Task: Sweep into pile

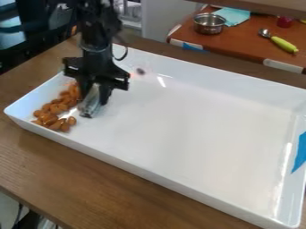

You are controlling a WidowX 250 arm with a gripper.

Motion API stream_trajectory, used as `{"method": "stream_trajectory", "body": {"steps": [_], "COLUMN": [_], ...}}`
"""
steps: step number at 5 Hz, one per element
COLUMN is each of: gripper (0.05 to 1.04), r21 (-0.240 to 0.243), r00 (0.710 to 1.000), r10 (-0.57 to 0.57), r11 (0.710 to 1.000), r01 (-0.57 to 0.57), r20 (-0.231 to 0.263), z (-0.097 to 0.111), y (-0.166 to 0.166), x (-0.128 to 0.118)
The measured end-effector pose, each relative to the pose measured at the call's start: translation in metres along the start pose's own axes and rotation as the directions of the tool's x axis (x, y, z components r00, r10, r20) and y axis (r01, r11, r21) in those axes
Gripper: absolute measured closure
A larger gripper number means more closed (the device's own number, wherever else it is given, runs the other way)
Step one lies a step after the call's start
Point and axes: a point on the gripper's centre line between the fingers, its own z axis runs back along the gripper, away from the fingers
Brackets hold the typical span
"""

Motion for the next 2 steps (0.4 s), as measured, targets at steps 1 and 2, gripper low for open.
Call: {"method": "stream_trajectory", "body": {"steps": [1, 2], "gripper": [0.705, 0.705], "r21": [-0.040, -0.109], "r00": [0.998, 0.998], "r10": [0.032, 0.057], "r11": [0.999, 0.992], "r01": [-0.030, -0.057], "r20": [0.050, 0.004], "z": [0.022, 0.043], "y": [0.000, -0.023], "x": [-0.003, -0.013]}}
